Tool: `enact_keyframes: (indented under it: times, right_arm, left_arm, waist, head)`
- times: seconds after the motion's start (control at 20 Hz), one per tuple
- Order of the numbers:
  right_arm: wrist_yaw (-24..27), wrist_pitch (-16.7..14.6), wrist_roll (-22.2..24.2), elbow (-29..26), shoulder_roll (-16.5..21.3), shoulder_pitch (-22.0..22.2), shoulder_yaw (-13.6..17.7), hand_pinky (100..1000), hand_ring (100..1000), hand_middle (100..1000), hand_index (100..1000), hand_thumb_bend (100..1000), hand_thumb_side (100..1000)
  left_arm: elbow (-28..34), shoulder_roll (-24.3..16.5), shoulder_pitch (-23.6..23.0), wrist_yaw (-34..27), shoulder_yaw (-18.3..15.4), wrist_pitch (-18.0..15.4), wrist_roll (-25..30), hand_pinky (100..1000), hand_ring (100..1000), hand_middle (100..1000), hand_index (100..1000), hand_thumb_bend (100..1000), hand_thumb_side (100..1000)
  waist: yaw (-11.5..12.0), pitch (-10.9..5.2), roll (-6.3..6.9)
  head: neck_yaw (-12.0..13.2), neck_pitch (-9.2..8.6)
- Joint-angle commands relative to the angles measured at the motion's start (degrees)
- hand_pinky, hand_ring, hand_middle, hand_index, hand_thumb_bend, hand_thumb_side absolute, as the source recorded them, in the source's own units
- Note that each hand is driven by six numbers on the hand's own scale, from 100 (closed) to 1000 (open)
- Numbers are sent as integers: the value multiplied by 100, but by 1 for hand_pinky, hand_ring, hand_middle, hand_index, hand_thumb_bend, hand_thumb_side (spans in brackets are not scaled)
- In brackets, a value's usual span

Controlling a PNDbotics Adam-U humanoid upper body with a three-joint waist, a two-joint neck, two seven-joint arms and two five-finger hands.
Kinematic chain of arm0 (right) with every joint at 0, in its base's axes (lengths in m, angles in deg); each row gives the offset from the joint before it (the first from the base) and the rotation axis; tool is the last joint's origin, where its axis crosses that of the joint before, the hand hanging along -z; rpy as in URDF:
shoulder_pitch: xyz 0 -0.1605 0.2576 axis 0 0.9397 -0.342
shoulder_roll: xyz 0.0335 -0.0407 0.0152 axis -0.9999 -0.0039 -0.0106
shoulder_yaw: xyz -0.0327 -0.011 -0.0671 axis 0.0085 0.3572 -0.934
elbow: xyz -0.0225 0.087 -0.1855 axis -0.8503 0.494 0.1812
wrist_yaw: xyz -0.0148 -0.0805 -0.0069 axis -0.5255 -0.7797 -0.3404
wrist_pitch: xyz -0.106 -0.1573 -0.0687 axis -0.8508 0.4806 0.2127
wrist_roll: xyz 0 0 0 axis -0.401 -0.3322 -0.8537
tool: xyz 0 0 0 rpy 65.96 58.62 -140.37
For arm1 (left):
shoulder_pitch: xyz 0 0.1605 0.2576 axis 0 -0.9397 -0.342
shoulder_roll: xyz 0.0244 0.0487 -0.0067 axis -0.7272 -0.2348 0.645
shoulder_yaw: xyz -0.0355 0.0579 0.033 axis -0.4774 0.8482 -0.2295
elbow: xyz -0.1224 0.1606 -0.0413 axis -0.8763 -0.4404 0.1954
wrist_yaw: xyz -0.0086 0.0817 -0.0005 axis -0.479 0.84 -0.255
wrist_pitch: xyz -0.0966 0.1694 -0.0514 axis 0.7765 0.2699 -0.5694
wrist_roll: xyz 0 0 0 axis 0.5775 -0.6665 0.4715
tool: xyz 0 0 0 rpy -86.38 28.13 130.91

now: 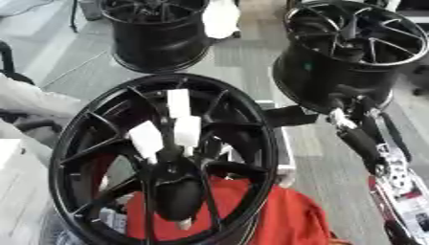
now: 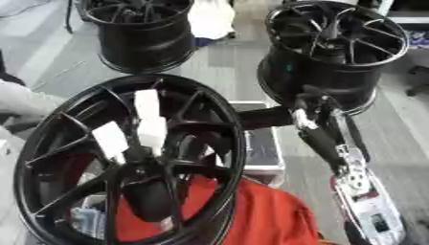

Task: Pull the pin out of the wheel hub.

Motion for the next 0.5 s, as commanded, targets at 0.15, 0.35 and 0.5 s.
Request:
enact_keyframes:
  times: [0.15, 0.35, 0.5]
  right_arm:
    - [25, -7, -32, -103, 23, -92, 68, 683, 711, 757, 874, 100, 419]
    - [23, -6, -33, -110, 19, -118, 78, 683, 711, 757, 873, 100, 416]
    - [23, -3, -24, -117, 15, -134, 72, 683, 711, 757, 873, 100, 412]
  left_arm:
    - [1094, 734, -69, -614, -362, 743, 57, 564, 589, 651, 825, 100, 704]
    - [1574, 1269, -160, -677, -441, 1170, 43, 551, 576, 632, 817, 100, 700]
    - [1808, 1609, -196, -736, -466, 1420, -23, 548, 572, 627, 814, 100, 705]
  waist:
    - [37, -3, -26]
    - [48, 33, -47]
    - [69, 46, -61]
  head:
    - [-41, -112]
    - [-67, -143]
    - [-63, -154]
